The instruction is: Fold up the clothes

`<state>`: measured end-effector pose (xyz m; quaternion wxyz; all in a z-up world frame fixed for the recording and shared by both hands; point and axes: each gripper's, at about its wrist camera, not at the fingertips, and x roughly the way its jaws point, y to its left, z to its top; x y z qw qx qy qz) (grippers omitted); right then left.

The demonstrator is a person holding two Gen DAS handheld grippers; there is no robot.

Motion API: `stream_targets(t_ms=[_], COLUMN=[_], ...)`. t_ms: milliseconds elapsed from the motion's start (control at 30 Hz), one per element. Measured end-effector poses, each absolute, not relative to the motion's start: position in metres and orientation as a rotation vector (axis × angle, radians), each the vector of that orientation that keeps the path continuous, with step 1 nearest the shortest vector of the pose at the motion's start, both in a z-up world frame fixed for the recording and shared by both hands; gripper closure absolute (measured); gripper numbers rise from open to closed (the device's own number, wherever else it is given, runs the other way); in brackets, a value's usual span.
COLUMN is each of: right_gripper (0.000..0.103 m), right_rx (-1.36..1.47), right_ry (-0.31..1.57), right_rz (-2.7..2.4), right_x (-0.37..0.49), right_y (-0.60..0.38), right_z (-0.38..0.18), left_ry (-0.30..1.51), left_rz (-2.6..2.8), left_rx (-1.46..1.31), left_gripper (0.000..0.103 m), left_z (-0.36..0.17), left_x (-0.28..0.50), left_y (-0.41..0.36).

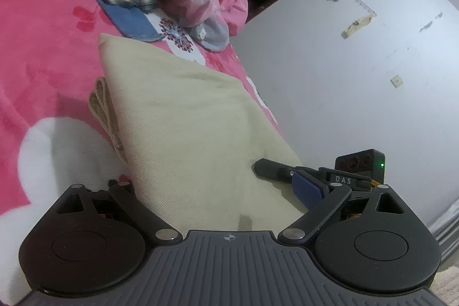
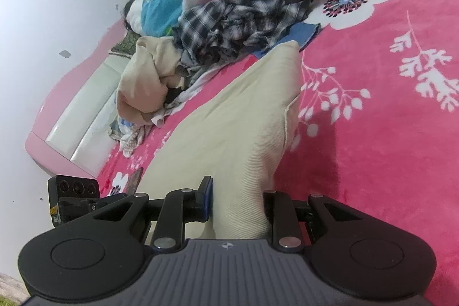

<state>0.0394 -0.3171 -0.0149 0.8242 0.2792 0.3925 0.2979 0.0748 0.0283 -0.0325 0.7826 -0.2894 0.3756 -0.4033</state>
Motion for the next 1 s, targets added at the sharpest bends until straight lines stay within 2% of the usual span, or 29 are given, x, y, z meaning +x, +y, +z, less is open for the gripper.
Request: stream_targets(t_ms=[433, 700, 1000], right_gripper=[0.077, 0.077, 0.077], right_rx=[0.649, 0.655, 0.607], right_ry=[0.693, 0.625, 0.576], right_rz=[0.615, 0.516, 0.335], right_x=[0.001, -0.014, -0.006], right_y=[-0.381, -0.466, -0.592], right_z=[-0.005, 0.006, 0.030], left_ry=[0.803, 0.834, 0.858], left_rz=[-0.955, -1.081, -1.221], left_rx=[-0.487, -0.382, -0.306], left_gripper=[0.009, 0.009, 0.009], left_z=[0.000, 0.011, 0.007], left_x=[0.071, 0.092, 0.142], left_y=[-0.044, -0.146, -0.296])
